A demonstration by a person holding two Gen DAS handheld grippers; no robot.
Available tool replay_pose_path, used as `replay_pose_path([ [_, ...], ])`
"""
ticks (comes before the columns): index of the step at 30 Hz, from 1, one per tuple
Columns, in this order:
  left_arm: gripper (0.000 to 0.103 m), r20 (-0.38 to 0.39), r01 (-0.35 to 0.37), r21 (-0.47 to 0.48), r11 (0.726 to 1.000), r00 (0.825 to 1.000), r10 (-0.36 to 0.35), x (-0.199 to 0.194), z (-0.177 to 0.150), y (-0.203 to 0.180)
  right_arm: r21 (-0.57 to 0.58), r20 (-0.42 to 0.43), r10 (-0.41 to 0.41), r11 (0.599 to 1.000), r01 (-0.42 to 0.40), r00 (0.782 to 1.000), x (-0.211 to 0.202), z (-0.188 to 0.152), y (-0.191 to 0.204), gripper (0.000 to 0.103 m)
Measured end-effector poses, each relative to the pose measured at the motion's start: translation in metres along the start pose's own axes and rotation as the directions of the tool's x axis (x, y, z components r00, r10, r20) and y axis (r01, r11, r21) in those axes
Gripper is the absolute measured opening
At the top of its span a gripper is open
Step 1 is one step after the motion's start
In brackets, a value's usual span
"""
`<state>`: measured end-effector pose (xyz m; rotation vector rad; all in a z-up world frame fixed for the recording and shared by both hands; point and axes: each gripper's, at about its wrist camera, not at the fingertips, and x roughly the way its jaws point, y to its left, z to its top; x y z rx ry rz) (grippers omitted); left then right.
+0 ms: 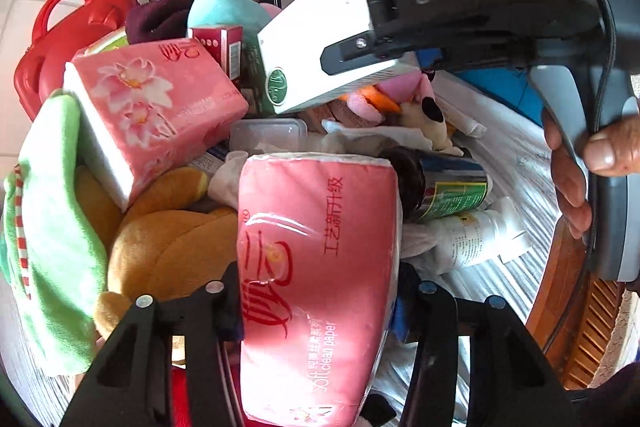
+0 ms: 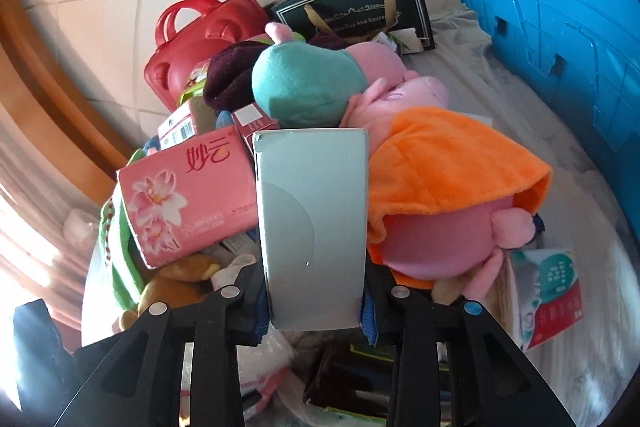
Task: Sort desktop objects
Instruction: 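Grasp the white box with the right tool while the left tool grasps the pink tissue pack, then carry both items to the blue crate and open both tools to drop them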
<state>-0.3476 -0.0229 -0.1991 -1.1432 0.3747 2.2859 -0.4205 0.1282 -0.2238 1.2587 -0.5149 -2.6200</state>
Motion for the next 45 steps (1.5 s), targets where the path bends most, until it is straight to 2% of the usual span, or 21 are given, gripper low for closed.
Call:
replay_pose_path([
  [6,0.050,0.054,-0.004,-0.021,1.000,0.999,0.006,-0.037,0.004,0.012,-0.028,0.086,0.011,1.000,-0.009,0.996,-0.037,0.010,0.013,0.034],
  [8,0.050,0.066,-0.010,-0.027,1.000,0.998,0.011,-0.036,0.012,0.007,-0.057,0.119,0.014,0.998,-0.007,0.993,-0.048,0.019,0.022,0.034],
  [10,0.050,0.088,-0.018,-0.031,0.999,0.996,0.021,-0.052,0.002,0.000,-0.065,0.142,0.031,0.998,-0.022,0.989,-0.059,0.026,0.028,0.034],
  [11,0.050,0.101,-0.023,-0.029,0.999,0.995,0.026,-0.039,0.013,0.003,-0.070,0.157,0.032,0.997,-0.021,0.987,-0.064,0.029,0.031,0.034],
  [13,0.050,0.125,-0.028,-0.027,0.999,0.992,0.031,-0.046,0.022,0.000,-0.075,0.182,0.038,0.997,-0.024,0.983,-0.075,0.036,0.037,0.034],
  [21,0.050,0.245,-0.034,0.023,0.999,0.969,0.028,-0.094,0.050,-0.004,-0.079,0.290,0.036,0.997,-0.013,0.956,-0.134,0.035,0.057,0.034],
  [24,0.050,0.309,-0.012,0.067,0.998,0.951,-0.009,-0.116,0.070,-0.015,-0.077,0.359,0.013,0.997,0.016,0.933,-0.171,0.033,0.060,0.034],
  [26,0.050,0.356,0.006,0.107,0.994,0.933,-0.044,-0.129,0.085,-0.028,-0.073,0.416,-0.018,0.996,0.053,0.909,-0.201,0.032,0.059,0.034],
  [31,0.050,0.454,0.039,0.208,0.977,0.881,-0.132,-0.156,0.132,-0.070,-0.035,0.555,-0.118,0.986,0.165,0.824,-0.280,0.032,0.044,0.034],
  [35,0.050,0.498,0.065,0.293,0.954,0.841,-0.210,-0.165,0.172,-0.118,0.035,0.623,-0.210,0.970,0.242,0.753,-0.334,0.035,0.011,0.034],
  [37,0.050,0.511,0.087,0.315,0.945,0.823,-0.246,-0.164,0.194,-0.140,0.071,0.639,-0.257,0.958,0.277,0.725,-0.356,0.039,-0.010,0.034],
  [41,0.050,0.514,0.135,0.326,0.936,0.805,-0.295,-0.150,0.239,-0.183,0.135,0.630,-0.325,0.940,0.313,0.706,-0.383,0.055,-0.062,0.034],
  [45,0.050,0.496,0.162,0.335,0.928,0.807,-0.320,-0.124,0.277,-0.224,0.183,0.606,-0.384,0.920,0.347,0.697,-0.401,0.061,-0.113,0.034],
])
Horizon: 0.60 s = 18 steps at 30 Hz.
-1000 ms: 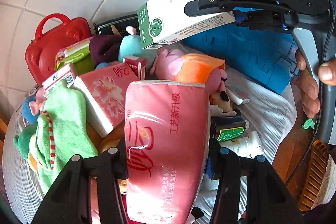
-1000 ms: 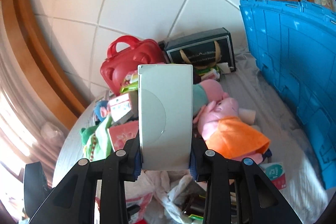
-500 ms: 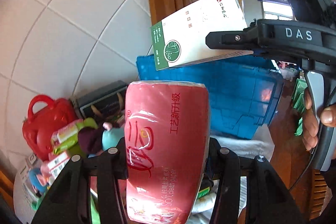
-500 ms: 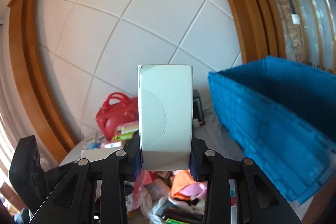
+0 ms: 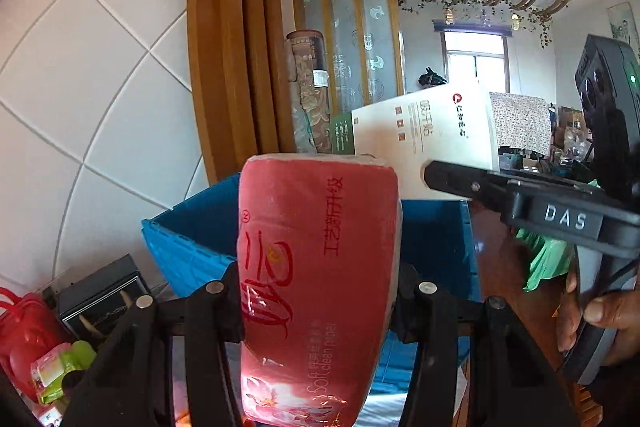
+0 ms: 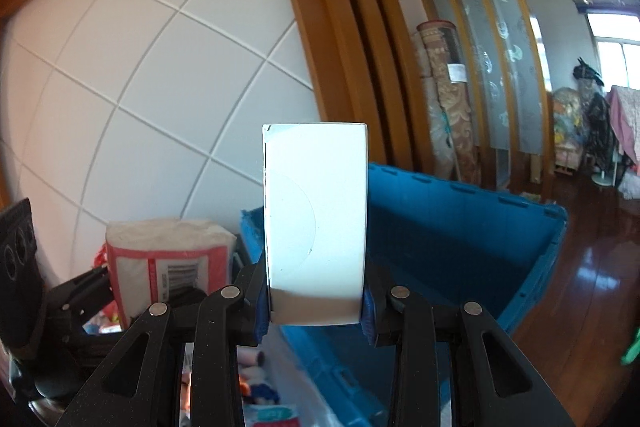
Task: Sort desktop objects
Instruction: 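Carry both items to the blue crate and open both tools to drop them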
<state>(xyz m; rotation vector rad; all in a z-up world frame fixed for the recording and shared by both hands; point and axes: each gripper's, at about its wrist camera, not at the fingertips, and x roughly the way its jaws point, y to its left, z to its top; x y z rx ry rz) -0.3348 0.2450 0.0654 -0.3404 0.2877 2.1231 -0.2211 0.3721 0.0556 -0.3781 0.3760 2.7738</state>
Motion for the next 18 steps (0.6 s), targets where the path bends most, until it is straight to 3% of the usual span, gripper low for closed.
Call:
replay_pose_path([
  [7,0.053,-0.035,0.031,-0.024,0.999,0.999,-0.031,0.065,0.019,-0.027,0.010,-0.041,-0.029,1.000,0.029,0.999,0.020,0.009,-0.066,0.034],
  [12,0.062,-0.027,-0.016,-0.049,0.999,1.000,0.014,0.093,0.035,-0.035,0.011,-0.042,-0.052,0.999,0.053,0.998,0.032,0.019,-0.096,0.037],
  [14,0.079,0.001,-0.039,-0.048,0.998,0.999,0.039,0.091,0.040,-0.038,0.021,-0.040,-0.055,0.998,0.056,0.998,0.034,0.022,-0.107,0.037],
  [18,0.083,0.034,-0.099,-0.034,0.994,0.994,0.100,0.089,0.048,-0.041,0.044,-0.041,-0.052,0.998,0.054,0.998,0.031,0.019,-0.118,0.039],
])
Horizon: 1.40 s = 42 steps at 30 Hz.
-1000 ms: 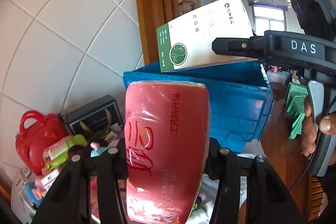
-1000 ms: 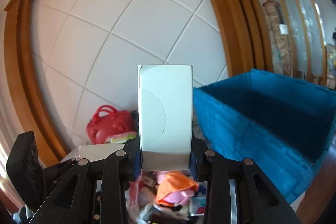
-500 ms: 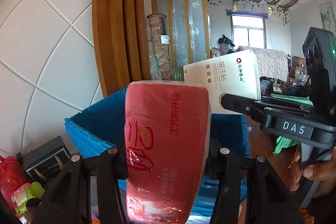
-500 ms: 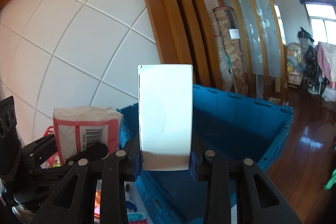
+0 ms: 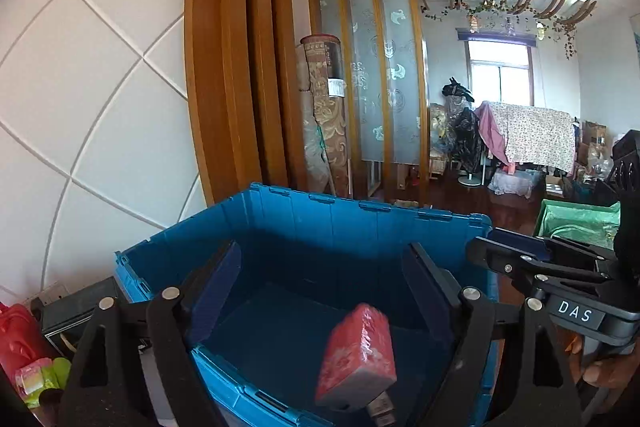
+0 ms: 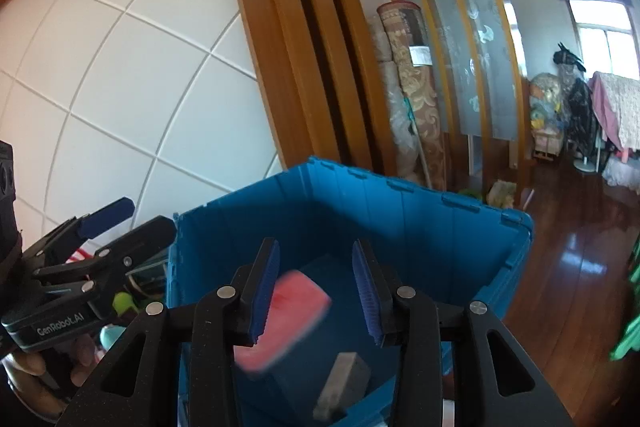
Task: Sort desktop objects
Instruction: 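Carry both items to the blue crate and open both tools to drop them, then return both tools to the pile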
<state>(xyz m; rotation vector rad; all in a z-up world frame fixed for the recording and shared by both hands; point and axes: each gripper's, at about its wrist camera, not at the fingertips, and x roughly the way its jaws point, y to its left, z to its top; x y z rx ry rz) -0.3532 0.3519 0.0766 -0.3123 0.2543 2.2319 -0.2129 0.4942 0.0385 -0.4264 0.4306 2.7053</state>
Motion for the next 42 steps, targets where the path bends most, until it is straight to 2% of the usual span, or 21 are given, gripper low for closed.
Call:
replay_pose_path([
  [7,0.083,0.004,-0.103,0.016,0.995,0.995,0.102,-0.021,-0.011,0.001,-0.008,-0.006,0.048,0.999,-0.048,0.999,-0.008,-0.009,0.008,0.040],
  [9,0.083,-0.002,-0.145,0.021,0.989,0.989,0.145,-0.029,-0.019,0.003,-0.020,0.001,0.051,0.999,-0.051,0.999,-0.012,-0.014,0.014,0.055],
  [10,0.083,-0.005,-0.169,0.025,0.985,0.986,0.169,-0.034,-0.022,0.002,-0.026,0.008,0.054,0.998,-0.054,0.998,-0.013,-0.016,0.016,0.059],
  [11,0.083,-0.005,-0.191,0.027,0.981,0.982,0.191,-0.039,-0.027,0.003,-0.033,0.012,0.061,0.998,-0.061,0.998,-0.014,-0.019,0.018,0.062],
  [14,0.083,-0.020,-0.260,0.020,0.965,0.965,0.261,-0.051,-0.041,0.008,-0.042,0.004,0.083,0.996,-0.082,0.997,-0.015,-0.024,0.027,0.062],
  [16,0.083,-0.028,-0.324,0.012,0.946,0.946,0.324,-0.059,-0.050,0.013,-0.055,-0.006,0.094,0.994,-0.094,0.996,-0.014,-0.028,0.034,0.063],
  [19,0.083,-0.036,-0.403,0.005,0.915,0.915,0.402,-0.072,-0.061,0.018,-0.086,-0.014,0.117,0.989,-0.118,0.993,-0.014,-0.036,0.046,0.072],
  [23,0.083,-0.061,-0.469,-0.007,0.883,0.882,0.468,-0.085,-0.072,0.027,-0.127,-0.020,0.155,0.980,-0.156,0.988,-0.013,-0.048,0.063,0.089],
  [28,0.083,-0.106,-0.542,-0.031,0.840,0.837,0.536,-0.094,-0.084,0.040,-0.162,-0.054,0.217,0.961,-0.223,0.975,-0.009,-0.057,0.077,0.094],
  [34,0.083,-0.153,-0.609,-0.035,0.792,0.787,0.598,-0.108,-0.105,0.054,-0.172,-0.055,0.289,0.940,-0.295,0.956,-0.014,-0.071,0.094,0.099],
  [42,0.083,-0.202,-0.676,-0.056,0.735,0.728,0.655,-0.150,-0.134,0.084,-0.228,-0.113,0.349,0.902,-0.366,0.930,-0.019,-0.091,0.145,0.103],
])
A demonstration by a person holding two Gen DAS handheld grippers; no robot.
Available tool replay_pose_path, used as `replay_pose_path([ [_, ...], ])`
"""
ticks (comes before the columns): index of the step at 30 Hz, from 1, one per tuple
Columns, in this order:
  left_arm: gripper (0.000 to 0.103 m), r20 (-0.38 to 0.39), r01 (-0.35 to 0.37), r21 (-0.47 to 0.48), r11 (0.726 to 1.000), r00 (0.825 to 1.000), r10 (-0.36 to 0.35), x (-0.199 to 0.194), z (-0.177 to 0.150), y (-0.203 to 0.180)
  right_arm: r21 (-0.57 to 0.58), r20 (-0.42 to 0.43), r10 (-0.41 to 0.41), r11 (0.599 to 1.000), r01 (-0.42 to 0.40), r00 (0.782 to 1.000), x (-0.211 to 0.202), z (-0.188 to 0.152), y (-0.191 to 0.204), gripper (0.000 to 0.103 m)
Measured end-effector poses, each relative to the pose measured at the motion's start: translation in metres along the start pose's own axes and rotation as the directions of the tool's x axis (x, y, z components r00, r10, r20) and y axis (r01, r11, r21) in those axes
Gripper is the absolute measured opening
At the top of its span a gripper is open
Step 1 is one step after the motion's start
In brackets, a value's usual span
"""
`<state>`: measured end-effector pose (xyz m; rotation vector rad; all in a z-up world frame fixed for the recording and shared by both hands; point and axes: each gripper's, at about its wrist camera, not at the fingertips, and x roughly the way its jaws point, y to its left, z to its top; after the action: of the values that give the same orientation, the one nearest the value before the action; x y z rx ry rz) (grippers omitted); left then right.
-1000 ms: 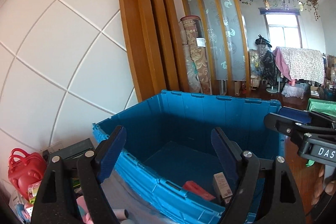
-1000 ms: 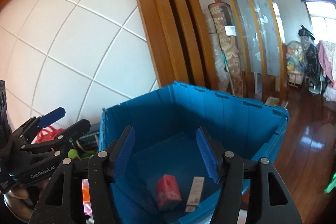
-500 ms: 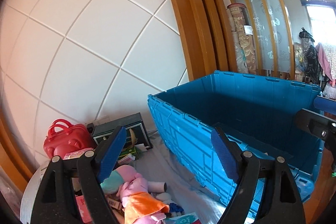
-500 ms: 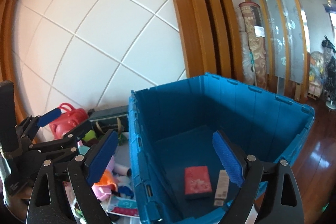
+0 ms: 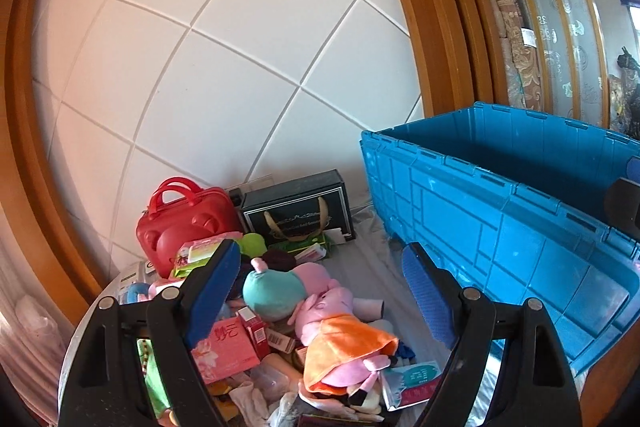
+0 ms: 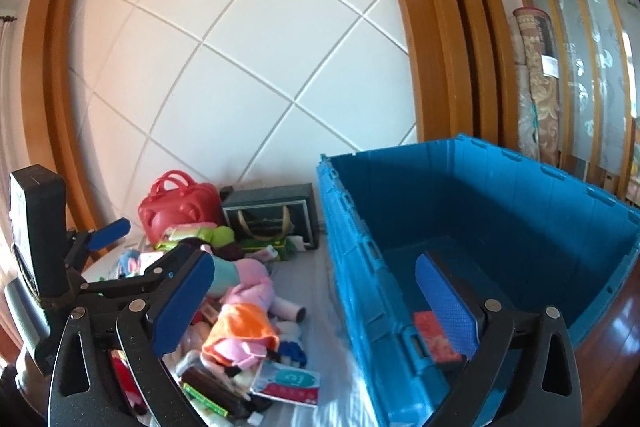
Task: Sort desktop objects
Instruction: 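Return both tools to the pile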
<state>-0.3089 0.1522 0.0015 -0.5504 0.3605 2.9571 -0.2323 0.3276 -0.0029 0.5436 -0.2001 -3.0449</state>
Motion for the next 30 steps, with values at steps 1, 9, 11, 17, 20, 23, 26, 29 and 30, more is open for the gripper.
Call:
replay_pose_path([
  [1,0.083,-0.003,-0.012,-0.005,1.000,1.000,0.012,-0.002,-0.003,0.008,-0.004,-0.005,0.014,1.000,-0.014,1.000,0.001,-0.001,0.007,0.103],
  [9,0.083,-0.082,-0.117,-0.023,0.993,0.990,0.115,-0.014,-0.055,0.087,0.021,-0.039,0.100,0.995,-0.099,0.994,0.014,-0.021,0.067,0.103],
  [11,0.083,-0.107,-0.132,-0.031,0.991,0.986,0.128,-0.016,-0.071,0.110,0.035,-0.072,0.120,0.992,-0.118,0.990,0.023,-0.028,0.084,0.103],
  [17,0.083,-0.159,-0.162,-0.027,0.986,0.975,0.156,-0.024,-0.114,0.166,0.011,-0.135,0.127,0.992,-0.126,0.983,0.038,-0.048,0.142,0.103],
  [20,0.083,-0.184,-0.159,-0.017,0.987,0.971,0.154,-0.028,-0.140,0.184,-0.014,-0.145,0.134,0.990,-0.138,0.980,0.039,-0.060,0.165,0.103],
  [23,0.083,-0.242,-0.168,-0.011,0.986,0.957,0.160,-0.025,-0.166,0.195,-0.030,-0.180,0.158,0.986,-0.166,0.971,0.045,-0.075,0.182,0.103],
  [26,0.083,-0.297,-0.186,-0.026,0.982,0.940,0.170,-0.025,-0.190,0.205,-0.067,-0.229,0.183,0.977,-0.203,0.956,0.054,-0.087,0.193,0.103],
  [29,0.083,-0.349,-0.233,-0.045,0.971,0.915,0.204,-0.024,-0.206,0.212,-0.099,-0.264,0.219,0.963,-0.252,0.939,0.065,-0.096,0.200,0.103],
  [30,0.083,-0.363,-0.245,-0.051,0.968,0.908,0.211,-0.025,-0.209,0.214,-0.100,-0.277,0.239,0.956,-0.275,0.931,0.069,-0.098,0.202,0.103],
])
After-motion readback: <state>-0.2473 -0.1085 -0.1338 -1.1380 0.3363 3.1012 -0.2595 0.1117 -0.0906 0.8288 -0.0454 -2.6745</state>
